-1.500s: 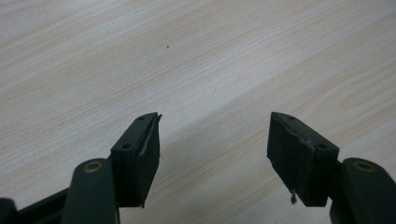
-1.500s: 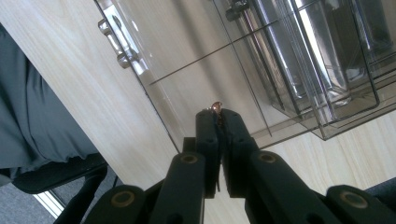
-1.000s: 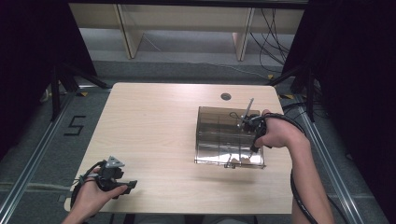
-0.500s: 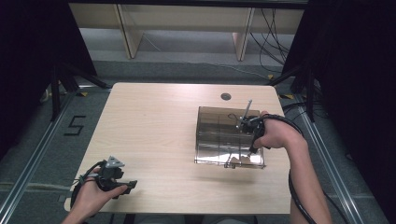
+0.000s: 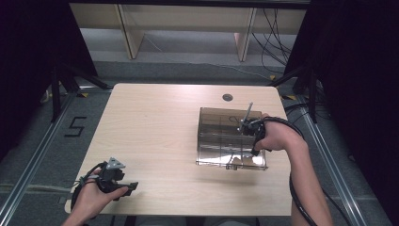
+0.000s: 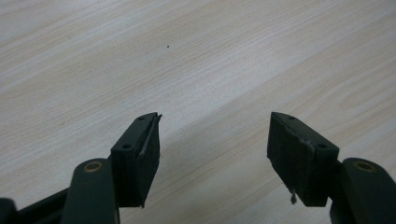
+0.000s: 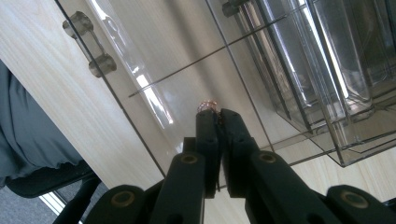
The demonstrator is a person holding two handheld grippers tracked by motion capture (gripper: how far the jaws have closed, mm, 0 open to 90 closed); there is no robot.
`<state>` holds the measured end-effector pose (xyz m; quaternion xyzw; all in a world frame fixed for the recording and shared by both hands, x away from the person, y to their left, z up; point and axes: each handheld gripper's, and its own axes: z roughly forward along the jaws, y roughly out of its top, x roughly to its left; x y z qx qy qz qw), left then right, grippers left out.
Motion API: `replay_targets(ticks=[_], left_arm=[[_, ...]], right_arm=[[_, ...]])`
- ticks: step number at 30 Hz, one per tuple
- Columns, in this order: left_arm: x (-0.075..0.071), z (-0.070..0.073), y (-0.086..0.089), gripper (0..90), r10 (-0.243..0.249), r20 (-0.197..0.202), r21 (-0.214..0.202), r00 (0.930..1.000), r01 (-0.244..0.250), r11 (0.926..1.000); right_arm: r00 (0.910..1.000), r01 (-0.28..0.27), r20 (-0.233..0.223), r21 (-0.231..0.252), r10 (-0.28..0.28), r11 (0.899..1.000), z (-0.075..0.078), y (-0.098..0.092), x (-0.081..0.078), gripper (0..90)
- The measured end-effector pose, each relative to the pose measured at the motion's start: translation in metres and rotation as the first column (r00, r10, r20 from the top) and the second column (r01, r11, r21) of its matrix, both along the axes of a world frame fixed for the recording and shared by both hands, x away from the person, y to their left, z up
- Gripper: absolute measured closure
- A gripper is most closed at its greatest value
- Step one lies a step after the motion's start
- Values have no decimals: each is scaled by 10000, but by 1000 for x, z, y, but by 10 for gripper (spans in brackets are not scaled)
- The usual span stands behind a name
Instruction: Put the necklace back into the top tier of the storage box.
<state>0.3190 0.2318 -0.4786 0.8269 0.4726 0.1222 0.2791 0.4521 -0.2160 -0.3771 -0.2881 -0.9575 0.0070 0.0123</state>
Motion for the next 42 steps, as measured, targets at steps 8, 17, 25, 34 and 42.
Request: replay_targets(ticks=[8,17,25,34,42], left_arm=[[0,0,0,343,-1,0,-4,10000,1,10000],[0,0,0,343,-4,-4,-1,10000,4,10000],[0,0,0,344,-4,2,-8,10000,4,10000],[0,0,0,343,-2,5,-5,10000,2,10000],[0,1,0,343,-41,-14,26,10000,41,10000]], right_arm=[[10000,-56,-16,-128,56,9999,-5,1,2,869],[9999,-130,-45,-98,129,9999,-13,1,4,868],[9999,-107,-115,-163,105,9998,-18,3,5,858],[9997,-251,-59,-96,250,9996,-16,1,3,807],[9999,123,117,-117,-121,9999,-5,-1,-4,773]])
